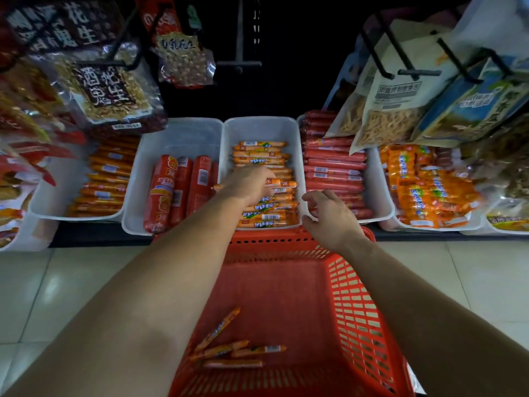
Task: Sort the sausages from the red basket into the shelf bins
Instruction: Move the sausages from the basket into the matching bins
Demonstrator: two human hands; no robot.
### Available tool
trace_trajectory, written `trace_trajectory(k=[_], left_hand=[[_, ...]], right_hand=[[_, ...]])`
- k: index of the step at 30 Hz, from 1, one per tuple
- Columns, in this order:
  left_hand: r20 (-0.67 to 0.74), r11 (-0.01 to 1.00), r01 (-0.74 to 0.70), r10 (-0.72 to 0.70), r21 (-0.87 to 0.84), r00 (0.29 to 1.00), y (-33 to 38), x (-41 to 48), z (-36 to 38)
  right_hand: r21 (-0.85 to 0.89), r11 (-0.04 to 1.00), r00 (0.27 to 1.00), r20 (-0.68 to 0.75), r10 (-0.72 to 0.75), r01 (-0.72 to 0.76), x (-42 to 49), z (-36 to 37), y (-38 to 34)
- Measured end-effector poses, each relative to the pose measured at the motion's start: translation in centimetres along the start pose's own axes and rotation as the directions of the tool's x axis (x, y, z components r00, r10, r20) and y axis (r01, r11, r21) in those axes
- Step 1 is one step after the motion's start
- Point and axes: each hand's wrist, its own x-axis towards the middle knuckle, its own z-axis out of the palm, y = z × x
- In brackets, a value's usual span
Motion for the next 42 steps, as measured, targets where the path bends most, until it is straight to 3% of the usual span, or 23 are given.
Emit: trace_trajectory(k=[9, 14, 20, 24, 31, 35, 42], left_hand=[[-0.178, 0.994, -0.016, -0.003, -0.108, 0.984, -1.1, -6.1, -0.7], [-0.223, 0.98, 0.099, -0.136, -0.171, 0.965, -3.1, -13.6, 0.9], [-0.161, 0.983, 0.132, -0.152, -0.127, 0.975, -3.4, -20.1, 4.4], [-0.002, 0.97, 0.208, -0.21, -0.124, 0.978, -4.0, -22.4, 7.8], [0.128, 0.944, 0.306, -0.29, -0.126, 0.948, -5.9, -23.6, 15.1], [0.288, 0.929, 0.359, -0.322, -0.088, 0.902, -7.1, -22.9, 18.3], [0.355, 0.911, 0.412, -0.384, -0.005, 0.853, -8.9, -22.0, 22.1]], right_hand=[[0.032, 0.997, 0.997, -0.007, 0.077, -0.077, -0.9, 0.1, -1.0], [0.03, 0.997, 0.997, -0.018, 0.07, -0.069, -3.9, 0.6, -3.0], [0.002, 0.998, 0.996, 0.076, 0.057, -0.057, -8.2, 3.2, -3.9], [-0.091, 0.995, 0.973, 0.225, 0.05, -0.03, -10.1, 6.3, -3.4], [-0.175, 0.984, 0.869, 0.492, 0.052, 0.04, -11.4, 14.2, -1.8], [-0.196, 0.971, 0.738, 0.674, 0.035, 0.134, -11.8, 18.3, -1.2], [-0.225, 0.932, 0.65, 0.76, -0.015, 0.284, -12.4, 22.3, -0.1]])
